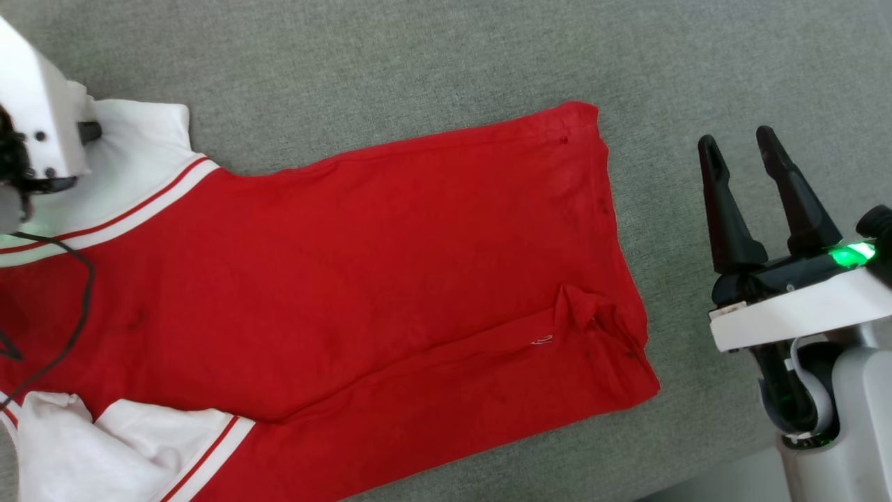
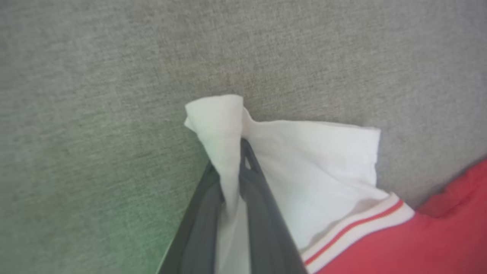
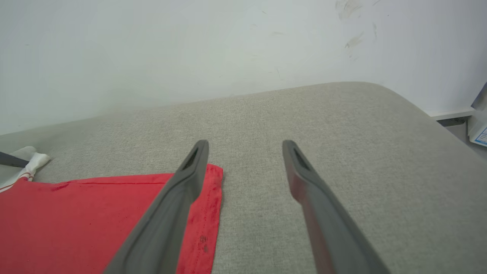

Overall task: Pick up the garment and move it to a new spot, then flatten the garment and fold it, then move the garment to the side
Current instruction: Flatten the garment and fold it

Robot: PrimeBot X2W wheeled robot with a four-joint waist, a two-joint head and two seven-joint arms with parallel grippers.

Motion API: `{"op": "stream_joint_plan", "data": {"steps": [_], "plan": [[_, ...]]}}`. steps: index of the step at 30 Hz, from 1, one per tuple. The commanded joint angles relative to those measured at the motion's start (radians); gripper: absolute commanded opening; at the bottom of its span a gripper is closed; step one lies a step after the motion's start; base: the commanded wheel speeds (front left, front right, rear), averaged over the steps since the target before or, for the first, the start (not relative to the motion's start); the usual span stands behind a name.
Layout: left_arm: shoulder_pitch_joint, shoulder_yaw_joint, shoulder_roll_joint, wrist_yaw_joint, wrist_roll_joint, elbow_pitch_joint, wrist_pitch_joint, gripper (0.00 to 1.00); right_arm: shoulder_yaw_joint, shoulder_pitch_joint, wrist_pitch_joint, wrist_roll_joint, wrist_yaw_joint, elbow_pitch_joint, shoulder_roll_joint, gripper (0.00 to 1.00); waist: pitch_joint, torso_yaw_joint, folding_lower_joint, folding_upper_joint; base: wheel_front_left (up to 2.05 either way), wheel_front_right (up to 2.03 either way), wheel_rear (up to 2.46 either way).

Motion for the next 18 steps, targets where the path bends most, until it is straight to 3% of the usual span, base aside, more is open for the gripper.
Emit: {"op": "stream_joint_plan", "data": {"steps": [1, 6, 12, 18], "plan": [[0.082, -0.028, -0.038, -0.006, -0.007, 0.040, -0.010, 0.00, 0.001, -0.023, 0.004, 0.009, 0.000, 0.004, -0.015, 1.00, -0.012, 0.006, -0.0001, 0.0000, 0.00, 0.00, 0.00], [0.074, 0.007, -0.060, -0.020, -0.020, 0.059, -0.098, 0.00, 0.003, -0.049, 0.050, 0.056, 0.000, 0.051, -0.044, 1.00, -0.051, 0.025, -0.0001, 0.0000, 0.00, 0.00, 0.00], [0.045, 0.008, -0.090, -0.056, -0.003, 0.043, -0.185, 0.00, 0.019, -0.157, 0.280, 0.193, 0.000, 0.214, -0.119, 1.00, -0.103, 0.089, -0.0001, 0.0000, 0.00, 0.00, 0.00], [0.005, -0.017, -0.132, -0.096, 0.016, -0.009, -0.237, 0.00, 0.055, -0.285, 0.520, 0.260, 0.000, 0.355, -0.186, 1.00, -0.101, 0.173, -0.0001, 0.0000, 0.00, 0.00, 0.00]]}}
